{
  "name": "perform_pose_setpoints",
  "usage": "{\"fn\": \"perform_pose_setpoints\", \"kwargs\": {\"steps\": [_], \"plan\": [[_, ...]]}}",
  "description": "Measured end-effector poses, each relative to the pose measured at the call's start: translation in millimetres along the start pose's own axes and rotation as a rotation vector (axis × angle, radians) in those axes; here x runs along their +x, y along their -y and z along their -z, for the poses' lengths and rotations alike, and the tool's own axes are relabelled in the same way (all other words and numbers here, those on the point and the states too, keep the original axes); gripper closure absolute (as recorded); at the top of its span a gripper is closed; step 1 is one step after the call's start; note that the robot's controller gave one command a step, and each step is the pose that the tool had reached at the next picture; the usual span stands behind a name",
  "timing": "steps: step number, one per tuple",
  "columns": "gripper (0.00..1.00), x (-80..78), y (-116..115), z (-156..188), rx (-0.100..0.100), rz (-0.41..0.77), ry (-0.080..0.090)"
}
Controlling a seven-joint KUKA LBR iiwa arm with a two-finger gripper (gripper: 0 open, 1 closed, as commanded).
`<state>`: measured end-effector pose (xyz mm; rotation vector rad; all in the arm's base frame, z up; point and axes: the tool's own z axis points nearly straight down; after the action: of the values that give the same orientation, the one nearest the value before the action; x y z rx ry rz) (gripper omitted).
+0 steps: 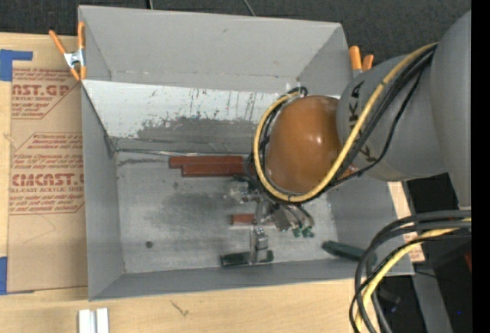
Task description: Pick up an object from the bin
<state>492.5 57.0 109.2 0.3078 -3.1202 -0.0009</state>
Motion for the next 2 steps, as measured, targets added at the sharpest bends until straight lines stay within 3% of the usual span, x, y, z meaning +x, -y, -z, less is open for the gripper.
{"fn": "perform_pose_setpoints", "kwargs": {"steps": [1,2], "plan": [[1.00,-16.7,30.8,-30.1,0.000,0.162,0.007],[1.00,-16.7,30.7,-30.1,0.000,0.163,0.006]]}}
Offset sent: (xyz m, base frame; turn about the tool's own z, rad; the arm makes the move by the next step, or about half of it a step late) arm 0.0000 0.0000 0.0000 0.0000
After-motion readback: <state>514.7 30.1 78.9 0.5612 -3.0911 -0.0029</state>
